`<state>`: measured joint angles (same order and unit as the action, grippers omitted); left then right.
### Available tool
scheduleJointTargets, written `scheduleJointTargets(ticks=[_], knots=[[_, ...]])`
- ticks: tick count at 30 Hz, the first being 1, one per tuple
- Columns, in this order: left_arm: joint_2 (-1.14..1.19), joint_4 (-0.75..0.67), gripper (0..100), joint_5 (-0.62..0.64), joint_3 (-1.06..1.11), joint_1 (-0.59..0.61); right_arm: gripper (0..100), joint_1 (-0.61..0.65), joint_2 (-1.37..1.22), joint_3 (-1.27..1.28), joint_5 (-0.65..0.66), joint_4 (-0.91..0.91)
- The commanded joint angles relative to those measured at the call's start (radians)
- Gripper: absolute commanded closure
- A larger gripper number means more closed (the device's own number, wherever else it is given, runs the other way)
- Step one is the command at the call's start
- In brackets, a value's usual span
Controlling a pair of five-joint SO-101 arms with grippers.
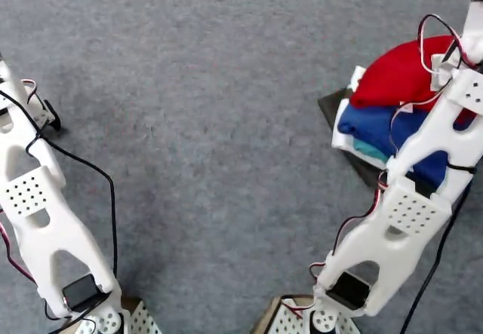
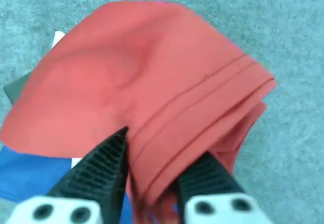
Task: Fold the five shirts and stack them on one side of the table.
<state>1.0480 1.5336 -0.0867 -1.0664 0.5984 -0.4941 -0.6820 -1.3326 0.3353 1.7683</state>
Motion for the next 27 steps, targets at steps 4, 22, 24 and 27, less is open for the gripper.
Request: scheduleJointTargets(ticks=[4,22,24,27], knots=[[-0.012,-0.012,82,0.005,-0.046,-0.018,61.4,-0.019,0.196,0.101,0.02,0.018],[-0.021,0.091,84,0.005,-0.048,-0.1,99.3,-0.002,0.581,0.203,-0.133,0.02],[-0.027,0.133,96,0.005,-0.086,-0.114,98.7,0.038,0.699,0.309,-0.13,0.02],[-0.056,0.23,96,0.018,-0.186,-0.104,98.7,0.111,0.892,0.544,-0.129,0.018]])
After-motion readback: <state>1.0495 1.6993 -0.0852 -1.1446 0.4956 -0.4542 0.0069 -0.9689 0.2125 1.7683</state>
